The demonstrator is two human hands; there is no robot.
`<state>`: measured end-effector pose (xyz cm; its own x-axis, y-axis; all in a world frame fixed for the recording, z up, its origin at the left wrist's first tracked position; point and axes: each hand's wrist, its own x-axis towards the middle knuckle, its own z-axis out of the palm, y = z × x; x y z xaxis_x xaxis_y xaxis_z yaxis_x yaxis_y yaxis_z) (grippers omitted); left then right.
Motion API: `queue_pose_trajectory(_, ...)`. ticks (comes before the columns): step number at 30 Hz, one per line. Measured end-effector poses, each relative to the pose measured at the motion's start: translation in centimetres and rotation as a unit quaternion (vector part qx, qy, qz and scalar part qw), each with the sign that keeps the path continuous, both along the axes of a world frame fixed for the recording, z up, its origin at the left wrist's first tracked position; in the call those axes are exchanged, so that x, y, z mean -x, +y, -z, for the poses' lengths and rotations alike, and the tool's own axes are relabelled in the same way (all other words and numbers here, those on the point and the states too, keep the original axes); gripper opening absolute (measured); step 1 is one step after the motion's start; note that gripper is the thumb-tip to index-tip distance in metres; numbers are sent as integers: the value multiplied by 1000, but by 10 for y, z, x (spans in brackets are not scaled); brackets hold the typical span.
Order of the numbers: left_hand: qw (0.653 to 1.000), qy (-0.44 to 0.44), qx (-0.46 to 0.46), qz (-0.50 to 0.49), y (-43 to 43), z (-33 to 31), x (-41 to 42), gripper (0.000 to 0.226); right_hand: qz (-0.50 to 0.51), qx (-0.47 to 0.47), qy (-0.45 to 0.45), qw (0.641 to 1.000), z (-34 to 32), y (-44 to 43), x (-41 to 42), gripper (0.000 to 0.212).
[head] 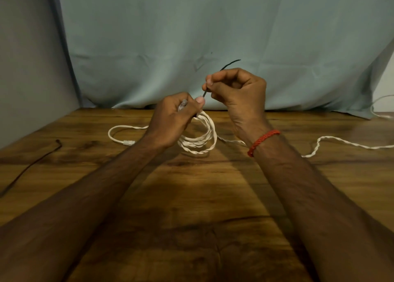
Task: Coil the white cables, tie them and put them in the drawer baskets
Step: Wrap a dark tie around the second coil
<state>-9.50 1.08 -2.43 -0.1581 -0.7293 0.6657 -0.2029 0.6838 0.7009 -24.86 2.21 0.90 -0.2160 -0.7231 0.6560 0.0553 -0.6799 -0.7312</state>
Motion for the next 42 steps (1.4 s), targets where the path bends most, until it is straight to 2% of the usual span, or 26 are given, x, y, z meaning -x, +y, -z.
queue_pose_trajectory(3, 1000, -6, 9, 21, 2, -3, 1, 29, 30, -9, 9, 999, 1, -1, 0, 11)
queue_pose_trajectory(11, 999, 23, 11, 32, 0, -3, 2, 36, 28, -77, 2, 997, 12, -8, -11, 21)
queue_pose_trajectory(14, 999, 46, 19, 22, 0, -3, 3, 18, 22, -77, -6, 997, 11, -6, -11, 19)
queue_pose_trajectory(17, 997, 52, 32, 36, 2, -7, 1, 20, -6, -77, -7, 997, 9, -3, -11, 15)
queue_pose_trajectory(19, 997, 28, 50, 43, 3, -9, 0, 12, -26, -84, -5, 996, 9, -3, -12, 15)
queue_pose_trajectory(23, 997, 38, 71, -4, -1, -9, -1, 25, 14, -108, 45, 993, 12, -5, -13, 21)
queue_pose_trajectory(29, 990, 119, 39, -61, -9, -9, -7, 26, 158, -8, 234, 959, 11, -6, -14, 27)
queue_pose_trajectory(34, 983, 157, 5, -92, -8, -11, -11, 30, 183, 116, 252, 943, 9, 6, -20, 10)
queue_pose_trajectory(37, 977, 176, -24, -122, -10, -14, -14, 36, 189, 165, 317, 915, 10, 8, -22, 22)
queue_pose_trajectory(39, 970, 187, -37, -151, -13, -16, -15, 34, 243, 170, 408, 864, 14, 7, -27, 29)
queue_pose_trajectory(42, 968, 168, -72, -172, -18, -16, -17, 36, 315, 155, 492, 797, 19, 5, -29, 21)
